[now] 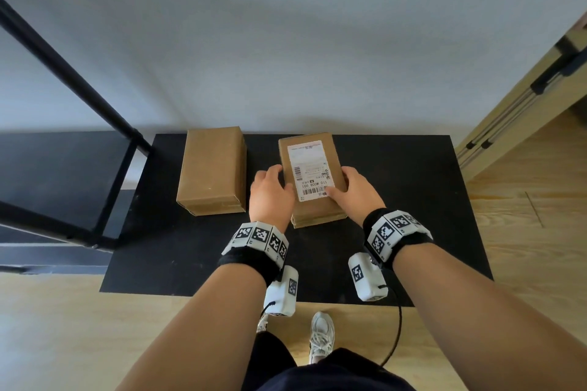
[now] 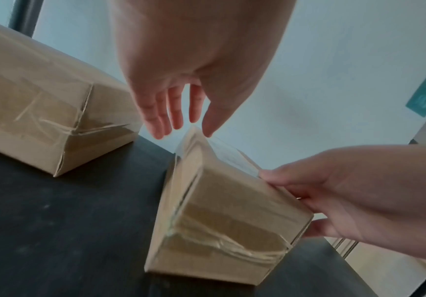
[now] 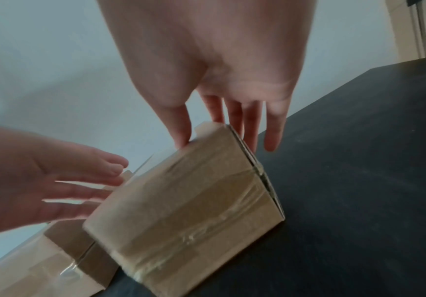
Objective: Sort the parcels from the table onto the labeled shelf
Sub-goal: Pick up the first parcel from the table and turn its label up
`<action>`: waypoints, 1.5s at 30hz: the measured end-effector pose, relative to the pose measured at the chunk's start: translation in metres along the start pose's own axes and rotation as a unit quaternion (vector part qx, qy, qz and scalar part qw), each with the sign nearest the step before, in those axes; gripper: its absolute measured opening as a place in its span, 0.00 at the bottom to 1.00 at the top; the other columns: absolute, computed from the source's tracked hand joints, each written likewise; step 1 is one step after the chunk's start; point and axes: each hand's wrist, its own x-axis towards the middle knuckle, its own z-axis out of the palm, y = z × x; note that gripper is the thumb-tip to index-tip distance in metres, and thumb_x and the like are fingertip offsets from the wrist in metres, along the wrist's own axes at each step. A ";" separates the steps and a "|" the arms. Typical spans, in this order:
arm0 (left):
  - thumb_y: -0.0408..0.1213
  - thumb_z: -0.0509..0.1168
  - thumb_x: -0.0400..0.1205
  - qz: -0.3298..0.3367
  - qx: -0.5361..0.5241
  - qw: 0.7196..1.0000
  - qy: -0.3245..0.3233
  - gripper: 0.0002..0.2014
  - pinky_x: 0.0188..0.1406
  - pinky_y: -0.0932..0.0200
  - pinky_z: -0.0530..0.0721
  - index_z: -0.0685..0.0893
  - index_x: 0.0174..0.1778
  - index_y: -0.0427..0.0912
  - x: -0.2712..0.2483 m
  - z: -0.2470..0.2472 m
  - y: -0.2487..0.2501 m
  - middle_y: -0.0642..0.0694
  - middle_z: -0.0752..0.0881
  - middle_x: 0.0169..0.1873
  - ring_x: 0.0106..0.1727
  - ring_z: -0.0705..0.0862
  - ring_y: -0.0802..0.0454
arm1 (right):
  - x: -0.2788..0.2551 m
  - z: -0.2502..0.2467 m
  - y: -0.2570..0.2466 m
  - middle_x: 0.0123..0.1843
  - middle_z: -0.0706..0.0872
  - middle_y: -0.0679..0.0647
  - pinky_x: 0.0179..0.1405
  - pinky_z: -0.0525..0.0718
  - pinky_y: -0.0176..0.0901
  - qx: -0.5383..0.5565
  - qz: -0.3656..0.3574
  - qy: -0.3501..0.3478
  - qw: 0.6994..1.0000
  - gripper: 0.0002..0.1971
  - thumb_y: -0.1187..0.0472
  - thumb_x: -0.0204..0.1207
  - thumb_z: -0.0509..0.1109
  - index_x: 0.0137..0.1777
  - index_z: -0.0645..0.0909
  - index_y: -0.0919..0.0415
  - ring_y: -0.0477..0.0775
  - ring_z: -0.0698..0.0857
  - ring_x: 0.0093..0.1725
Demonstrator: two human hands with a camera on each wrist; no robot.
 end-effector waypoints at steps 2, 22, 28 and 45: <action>0.37 0.64 0.85 0.019 0.027 0.999 0.022 0.24 0.68 0.51 0.77 0.73 0.80 0.45 0.005 -0.006 0.002 0.43 0.74 0.76 0.77 0.72 0.44 | 0.006 -0.008 -0.006 0.73 0.78 0.57 0.67 0.81 0.55 -0.034 -0.005 -0.041 0.999 0.30 0.52 0.80 0.68 0.81 0.65 0.55 0.58 0.81 0.69; 0.51 0.56 0.88 0.019 0.240 0.967 -0.088 0.22 0.67 0.46 0.78 0.79 0.76 0.48 0.025 -0.014 0.006 0.43 0.80 0.69 0.74 0.74 0.43 | 0.005 -0.021 -0.024 0.77 0.74 0.58 0.70 0.77 0.55 -0.113 -0.074 0.061 0.989 0.25 0.54 0.82 0.66 0.79 0.70 0.56 0.60 0.73 0.76; 0.49 0.57 0.89 -0.058 0.154 0.980 -0.113 0.19 0.43 0.54 0.80 0.84 0.67 0.42 0.032 -0.019 0.000 0.45 0.86 0.50 0.45 0.83 0.50 | -0.003 -0.019 -0.020 0.77 0.73 0.60 0.70 0.75 0.54 -0.069 -0.034 0.070 0.995 0.28 0.56 0.82 0.66 0.81 0.66 0.58 0.61 0.74 0.76; 0.40 0.64 0.87 -0.245 -0.305 0.909 -0.142 0.20 0.68 0.40 0.84 0.82 0.71 0.33 0.022 0.000 -0.022 0.38 0.90 0.58 0.61 0.88 0.40 | -0.006 -0.004 -0.022 0.66 0.85 0.54 0.51 0.81 0.44 0.027 0.019 -0.029 0.999 0.18 0.56 0.86 0.56 0.72 0.76 0.58 0.51 0.84 0.55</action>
